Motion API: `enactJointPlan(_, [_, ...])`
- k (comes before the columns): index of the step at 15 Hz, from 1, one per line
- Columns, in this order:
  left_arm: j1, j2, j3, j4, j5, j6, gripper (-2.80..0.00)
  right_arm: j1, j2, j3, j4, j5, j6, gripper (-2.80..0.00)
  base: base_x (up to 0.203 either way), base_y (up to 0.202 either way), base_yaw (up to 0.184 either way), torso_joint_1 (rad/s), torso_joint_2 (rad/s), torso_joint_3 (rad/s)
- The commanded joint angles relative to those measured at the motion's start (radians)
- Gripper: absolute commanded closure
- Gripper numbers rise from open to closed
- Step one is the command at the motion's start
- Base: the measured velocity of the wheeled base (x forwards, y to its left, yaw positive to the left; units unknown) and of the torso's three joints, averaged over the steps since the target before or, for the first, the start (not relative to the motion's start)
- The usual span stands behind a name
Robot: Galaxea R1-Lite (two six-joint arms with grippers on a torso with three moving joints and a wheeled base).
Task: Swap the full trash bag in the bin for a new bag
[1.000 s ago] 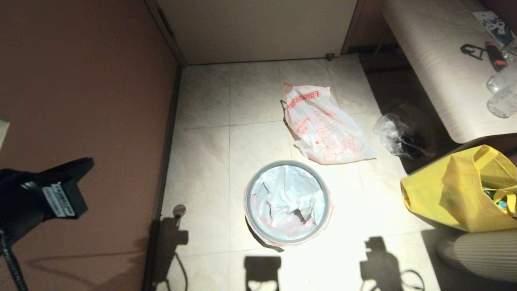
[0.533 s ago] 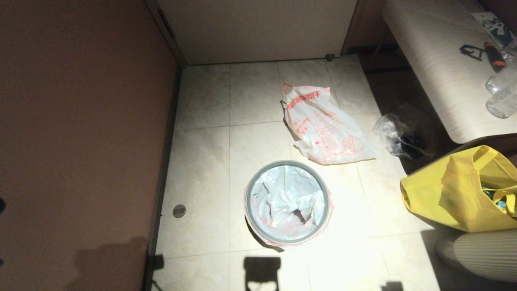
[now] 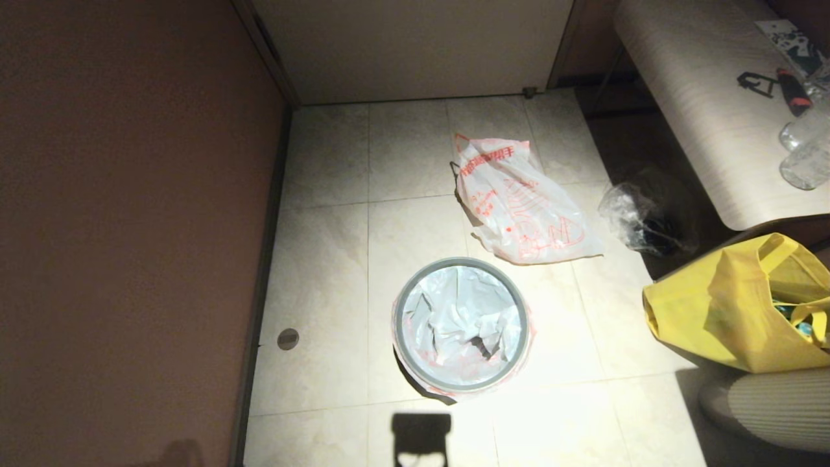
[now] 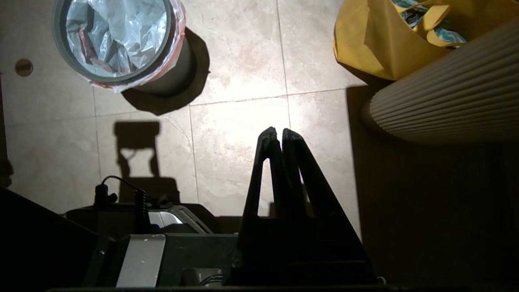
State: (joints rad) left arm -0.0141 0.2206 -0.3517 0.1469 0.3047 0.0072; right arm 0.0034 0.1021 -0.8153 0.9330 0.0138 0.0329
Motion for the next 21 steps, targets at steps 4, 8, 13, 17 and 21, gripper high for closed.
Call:
enactJointPlan(4, [0.008,-0.222,0.141,0.02,-0.131,-0.004,0.0,-0.002,-0.1,0.203,-0.111,0.005,-0.056,0.0,0.0,0.0,0.0,0.0,0.0,0.0])
enactJointPlan(8, [0.008,-0.222,0.243,-0.011,-0.304,-0.01,0.0,-0.002,-0.103,0.524,-0.624,0.042,-0.031,0.0,0.0,0.0,0.0,0.0,0.0,0.0])
enactJointPlan(13, [0.008,-0.222,0.346,-0.127,-0.317,0.061,0.0,-0.001,-0.104,0.778,-0.924,0.041,-0.066,0.0,0.0,0.0,0.0,0.0,0.0,0.0])
enactJointPlan(17, [0.008,-0.222,0.349,-0.136,-0.315,0.046,0.0,-0.001,-0.104,0.789,-0.934,0.022,0.082,0.0,0.0,0.0,0.0,0.0,0.0,0.0])
enactJointPlan(21, [0.008,-0.222,0.349,-0.136,-0.315,0.043,0.0,-0.002,-0.104,0.803,-0.948,-0.02,0.052,0.0,0.0,0.0,0.0,0.0,0.0,0.0])
